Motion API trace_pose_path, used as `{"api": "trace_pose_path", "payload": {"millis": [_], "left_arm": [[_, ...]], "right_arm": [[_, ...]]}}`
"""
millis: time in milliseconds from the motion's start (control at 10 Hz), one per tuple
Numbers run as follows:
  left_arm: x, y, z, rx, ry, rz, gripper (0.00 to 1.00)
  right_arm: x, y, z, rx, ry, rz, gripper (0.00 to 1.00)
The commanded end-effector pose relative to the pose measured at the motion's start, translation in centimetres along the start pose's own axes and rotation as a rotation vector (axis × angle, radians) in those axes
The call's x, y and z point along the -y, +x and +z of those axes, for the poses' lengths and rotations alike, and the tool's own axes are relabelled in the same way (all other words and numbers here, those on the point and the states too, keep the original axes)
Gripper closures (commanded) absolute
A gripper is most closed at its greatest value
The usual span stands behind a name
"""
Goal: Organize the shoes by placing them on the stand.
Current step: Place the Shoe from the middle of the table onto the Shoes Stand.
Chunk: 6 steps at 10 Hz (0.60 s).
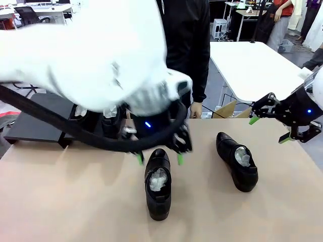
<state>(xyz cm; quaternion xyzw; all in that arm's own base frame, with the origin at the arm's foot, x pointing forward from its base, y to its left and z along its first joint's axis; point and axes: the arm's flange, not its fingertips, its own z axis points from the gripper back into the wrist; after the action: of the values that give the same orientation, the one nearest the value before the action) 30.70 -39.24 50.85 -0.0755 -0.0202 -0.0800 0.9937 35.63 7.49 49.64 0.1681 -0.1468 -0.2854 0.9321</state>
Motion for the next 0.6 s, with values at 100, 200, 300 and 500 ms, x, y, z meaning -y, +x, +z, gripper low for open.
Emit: {"api": "trace_pose_path", "payload": {"millis": [100,200,300,500], "left_arm": [[3.1,1.6,-6.2,0.070,0.111,0.237,0.00],[2.9,1.4,-8.5,0.067,0.125,0.292,0.00],[2.7,1.8,-9.7,0.081,0.137,0.321,0.00],[3.2,2.7,-10.9,0.096,0.088,0.335,0.00]], "right_arm": [[0.1,0.1,0.1,-0.005,0.006,0.008,0.00],[0.1,0.1,0.1,-0.005,0.006,0.008,0.00],[0.1,0.1,0.1,-0.005,0.006,0.008,0.00],[0.1,0.1,0.1,-0.005,0.006,0.008,0.00]]}}
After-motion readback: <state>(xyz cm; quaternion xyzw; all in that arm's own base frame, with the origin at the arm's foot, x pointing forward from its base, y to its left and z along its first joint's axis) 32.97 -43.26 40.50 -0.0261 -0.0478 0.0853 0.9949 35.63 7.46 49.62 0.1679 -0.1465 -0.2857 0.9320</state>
